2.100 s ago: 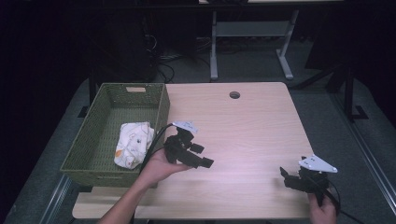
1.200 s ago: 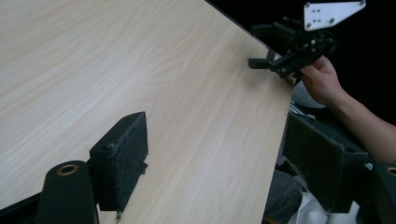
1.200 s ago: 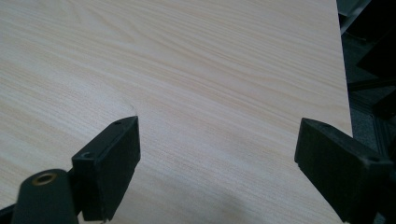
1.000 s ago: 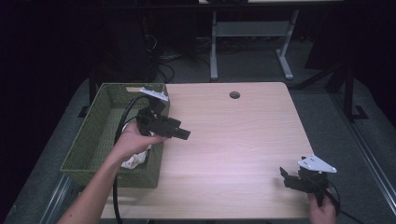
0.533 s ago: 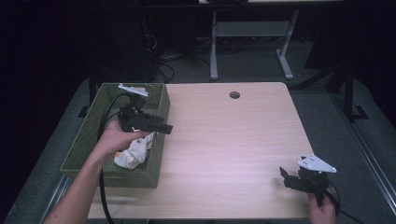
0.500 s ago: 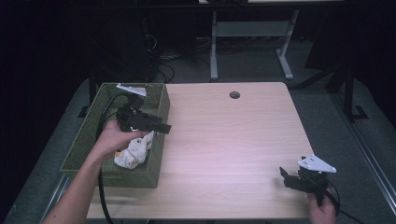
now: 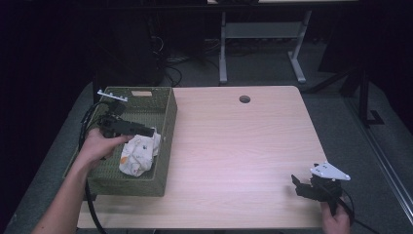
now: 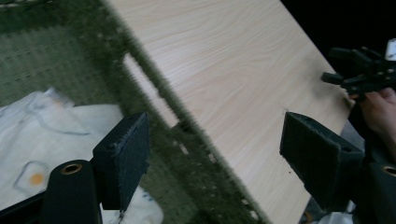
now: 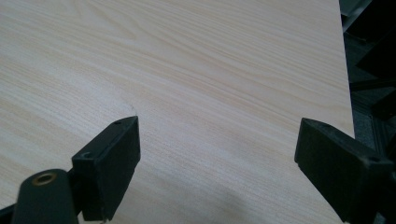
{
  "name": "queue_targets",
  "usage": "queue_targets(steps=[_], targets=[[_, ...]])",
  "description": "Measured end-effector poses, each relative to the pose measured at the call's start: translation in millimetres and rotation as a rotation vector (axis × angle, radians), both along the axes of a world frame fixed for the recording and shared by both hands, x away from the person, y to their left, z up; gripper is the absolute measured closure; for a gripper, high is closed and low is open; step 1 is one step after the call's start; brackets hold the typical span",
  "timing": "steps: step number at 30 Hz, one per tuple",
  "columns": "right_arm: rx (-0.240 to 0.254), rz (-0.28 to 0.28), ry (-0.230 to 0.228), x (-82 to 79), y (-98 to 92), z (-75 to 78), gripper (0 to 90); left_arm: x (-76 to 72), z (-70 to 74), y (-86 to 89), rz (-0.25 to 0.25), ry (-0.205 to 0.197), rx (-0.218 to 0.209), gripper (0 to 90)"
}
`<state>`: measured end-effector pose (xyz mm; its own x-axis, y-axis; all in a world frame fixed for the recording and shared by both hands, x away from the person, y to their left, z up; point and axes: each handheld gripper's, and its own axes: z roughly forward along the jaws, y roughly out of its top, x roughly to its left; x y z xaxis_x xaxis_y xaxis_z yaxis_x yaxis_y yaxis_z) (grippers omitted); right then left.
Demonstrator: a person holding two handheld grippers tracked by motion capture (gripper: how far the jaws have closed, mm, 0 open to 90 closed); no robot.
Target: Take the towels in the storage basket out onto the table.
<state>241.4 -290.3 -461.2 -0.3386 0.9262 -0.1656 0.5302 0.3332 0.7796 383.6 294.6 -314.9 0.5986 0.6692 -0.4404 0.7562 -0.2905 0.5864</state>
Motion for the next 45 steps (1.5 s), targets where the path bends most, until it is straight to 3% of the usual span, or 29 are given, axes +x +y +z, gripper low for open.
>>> queue_targets(steps=[6, 10, 17, 19, 21, 22, 23, 28, 31, 36, 39, 40, 45], targets=[[0.001, 0.001, 0.000, -0.1, 0.0, 0.2, 13.9, 4.3, -9.9, 12.0, 0.048, 0.023, 0.047, 23.8], [0.000, -0.002, -0.003, -0.5, 0.5, 0.4, 13.9, 9.2, -23.2, 19.0, 0.087, 0.066, 0.125, 23.8], [-0.001, 0.002, -0.004, -0.3, 0.6, 0.4, 13.9, 15.1, -40.6, 19.9, 0.112, 0.118, 0.212, 23.8], [0.002, 0.001, -0.005, -1.1, 0.2, 0.9, 13.9, 18.4, -49.4, 18.0, 0.130, 0.145, 0.276, 23.9], [0.002, -0.001, -0.004, -1.3, 0.1, 1.1, 13.9, 19.2, -52.2, 17.3, 0.134, 0.152, 0.300, 24.7], [0.001, -0.002, -0.005, -1.4, -0.2, 1.2, 13.9, 20.1, -55.0, 16.0, 0.134, 0.159, 0.329, 24.8], [0.003, -0.002, -0.006, -1.4, -0.6, 1.3, 13.9, 21.5, -60.0, 13.4, 0.131, 0.173, 0.386, 24.8], [0.001, -0.001, -0.004, -1.4, -0.1, 1.1, 13.9, 24.3, -68.5, 10.5, 0.133, 0.202, 0.400, 24.8], [0.003, -0.002, -0.006, -1.4, -0.8, 1.0, 13.9, 26.8, -78.4, 7.4, 0.129, 0.256, 0.454, 27.9], [0.003, -0.002, -0.007, -1.4, -1.0, 1.0, 13.9, 28.3, -85.4, 4.6, 0.137, 0.274, 0.473, 28.5], [0.002, 0.000, -0.005, -1.8, -1.0, 1.3, 13.9, 29.3, -92.0, 0.9, 0.140, 0.296, 0.509, 29.2], [0.002, -0.001, -0.006, -2.0, -1.2, 1.5, 13.9, 30.2, -96.2, -0.9, 0.124, 0.302, 0.547, 29.5], [0.002, -0.001, -0.006, -1.8, -1.4, 1.5, 13.9, 31.2, -102.1, -3.0, 0.123, 0.308, 0.580, 31.1]])
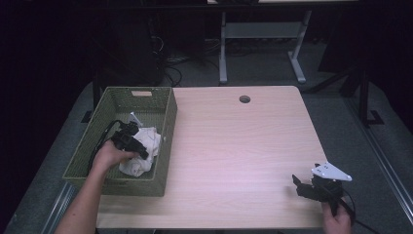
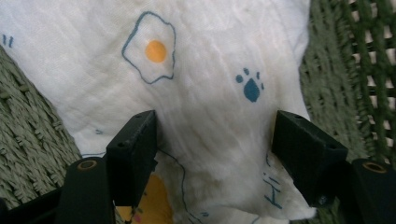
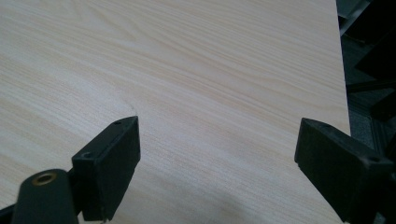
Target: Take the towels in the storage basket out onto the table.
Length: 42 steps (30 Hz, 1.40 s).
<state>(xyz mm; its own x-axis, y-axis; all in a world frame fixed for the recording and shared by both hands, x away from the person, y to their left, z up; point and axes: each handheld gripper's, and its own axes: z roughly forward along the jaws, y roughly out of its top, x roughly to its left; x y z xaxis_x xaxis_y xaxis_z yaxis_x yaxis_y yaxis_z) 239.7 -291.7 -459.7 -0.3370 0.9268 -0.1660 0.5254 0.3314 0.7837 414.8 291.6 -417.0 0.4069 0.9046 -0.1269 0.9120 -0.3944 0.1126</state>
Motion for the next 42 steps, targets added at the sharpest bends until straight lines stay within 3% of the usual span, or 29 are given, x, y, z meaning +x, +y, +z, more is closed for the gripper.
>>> queue_targets(steps=[2, 11, 23, 35, 42], targets=[[-0.001, 0.000, 0.000, -0.2, 0.2, -0.1, 13.9, -0.1, -4.1, -1.6, 0.000, 0.013, 0.037, 32.0], [0.003, -0.001, -0.004, -0.7, -0.6, 0.4, 13.9, -0.5, -5.7, -1.3, -0.010, 0.001, 0.065, 42.8], [0.001, -0.008, -0.007, -0.7, -0.8, -0.1, 13.9, 1.5, -5.2, 8.8, 0.015, 0.014, 0.033, 63.3], [0.008, -0.006, -0.009, -0.9, -0.3, -1.1, 13.9, 2.5, -2.6, 12.5, 0.006, 0.016, 0.021, 70.6], [0.005, -0.001, -0.009, -2.0, 0.2, -0.6, 13.9, -0.9, 8.6, 22.4, 0.037, -0.007, -0.049, 71.5]])
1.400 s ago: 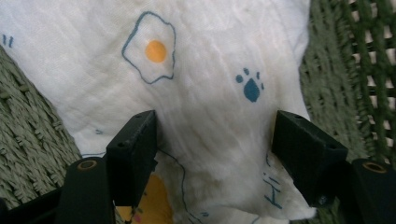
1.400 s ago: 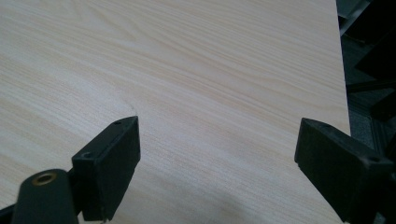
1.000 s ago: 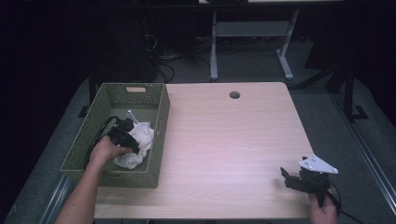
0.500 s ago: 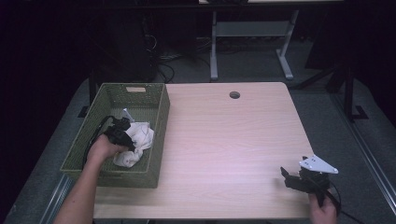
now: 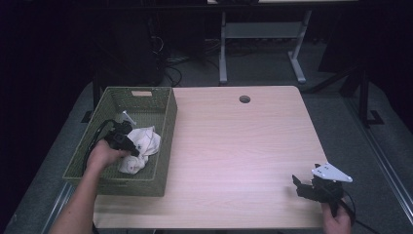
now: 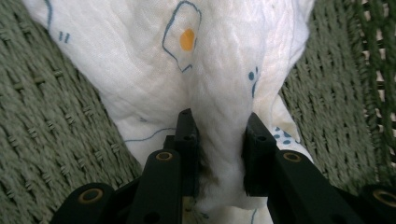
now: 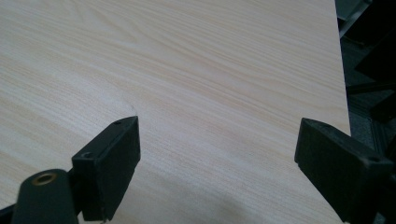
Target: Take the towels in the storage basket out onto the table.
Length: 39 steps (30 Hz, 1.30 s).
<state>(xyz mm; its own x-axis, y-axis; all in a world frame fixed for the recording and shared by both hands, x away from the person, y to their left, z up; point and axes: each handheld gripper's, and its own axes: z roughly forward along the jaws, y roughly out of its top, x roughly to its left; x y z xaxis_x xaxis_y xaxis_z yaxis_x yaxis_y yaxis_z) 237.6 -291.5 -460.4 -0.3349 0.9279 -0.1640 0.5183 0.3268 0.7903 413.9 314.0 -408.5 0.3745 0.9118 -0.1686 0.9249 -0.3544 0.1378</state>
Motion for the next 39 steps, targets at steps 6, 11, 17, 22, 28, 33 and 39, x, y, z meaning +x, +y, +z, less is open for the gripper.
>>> queue_targets(steps=[6, 11, 17, 22, 28, 33, 39], targets=[[0.003, -0.002, -0.005, -0.8, -0.4, 1.1, 13.9, -4.4, 15.3, 7.5, 0.010, -0.040, -0.067, 71.6], [0.007, -0.011, -0.010, -1.5, -1.2, 1.5, 13.9, -6.8, 26.7, 14.1, 0.023, -0.074, -0.161, 71.6], [0.006, -0.013, -0.010, -1.4, -2.3, 1.2, 13.9, -9.9, 37.1, 19.2, 0.035, -0.114, -0.219, 71.6], [0.012, -0.026, -0.001, -1.6, -3.8, -0.3, 13.9, -16.4, 44.7, 22.1, 0.035, -0.147, -0.261, 71.6], [0.011, -0.033, 0.006, -0.9, -3.2, -1.2, 13.9, -22.1, 54.4, 33.9, 0.065, -0.175, -0.351, 71.6], [0.011, -0.038, 0.005, 0.1, -2.8, -1.2, 13.9, -25.5, 61.9, 40.7, 0.081, -0.195, -0.412, 71.6], [0.019, -0.045, 0.000, -0.3, -4.1, 0.1, 13.9, -29.7, 70.9, 45.7, 0.092, -0.222, -0.469, 71.5]])
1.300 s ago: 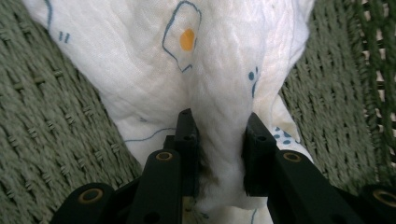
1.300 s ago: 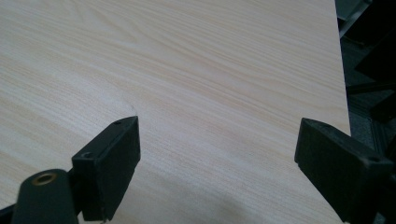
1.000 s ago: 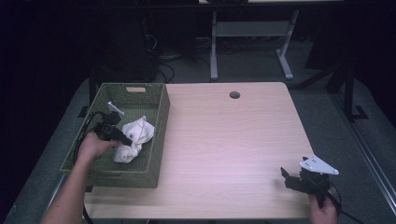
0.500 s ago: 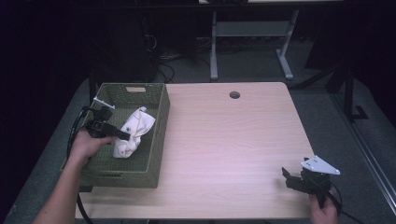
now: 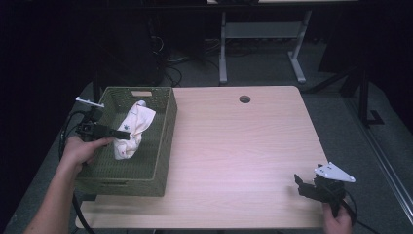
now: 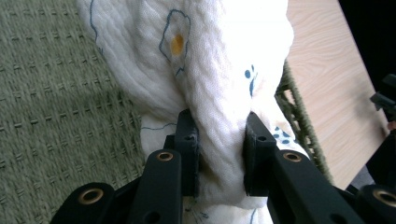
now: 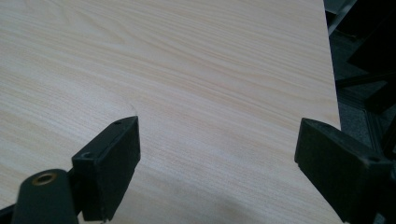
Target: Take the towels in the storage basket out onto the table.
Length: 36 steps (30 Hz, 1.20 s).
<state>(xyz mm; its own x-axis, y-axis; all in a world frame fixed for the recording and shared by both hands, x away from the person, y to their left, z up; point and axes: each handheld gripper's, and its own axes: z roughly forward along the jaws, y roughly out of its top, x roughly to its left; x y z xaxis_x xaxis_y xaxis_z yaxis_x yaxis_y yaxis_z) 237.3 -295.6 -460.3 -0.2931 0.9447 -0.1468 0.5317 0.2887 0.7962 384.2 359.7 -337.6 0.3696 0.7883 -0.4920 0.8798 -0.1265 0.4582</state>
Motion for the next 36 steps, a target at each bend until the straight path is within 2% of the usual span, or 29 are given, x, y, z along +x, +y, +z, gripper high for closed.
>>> queue_targets(steps=[4, 9, 10, 14, 19, 36], targets=[[-0.002, 0.003, -0.005, -0.5, -0.1, 0.8, 13.9, -1.9, 4.8, 2.1, 0.001, -0.019, -0.051, 71.5], [0.000, 0.002, -0.006, -0.8, 0.0, 1.2, 13.9, -4.1, 10.3, 0.6, -0.010, -0.030, -0.065, 71.4], [0.000, 0.002, -0.007, -1.0, 0.1, 1.2, 13.9, -5.6, 13.7, -1.5, -0.024, -0.046, -0.079, 71.4], [-0.005, 0.005, -0.006, -0.6, 0.9, 0.9, 13.9, -7.6, 22.0, -8.3, -0.049, -0.068, -0.101, 71.3], [-0.004, 0.003, -0.013, -1.1, 1.3, 2.2, 13.9, -8.1, 32.4, -16.9, -0.078, -0.088, -0.109, 71.4], [-0.003, -0.002, -0.019, -1.3, 0.2, 3.0, 13.9, -7.3, 53.9, -34.5, -0.112, -0.124, -0.160, 71.4]])
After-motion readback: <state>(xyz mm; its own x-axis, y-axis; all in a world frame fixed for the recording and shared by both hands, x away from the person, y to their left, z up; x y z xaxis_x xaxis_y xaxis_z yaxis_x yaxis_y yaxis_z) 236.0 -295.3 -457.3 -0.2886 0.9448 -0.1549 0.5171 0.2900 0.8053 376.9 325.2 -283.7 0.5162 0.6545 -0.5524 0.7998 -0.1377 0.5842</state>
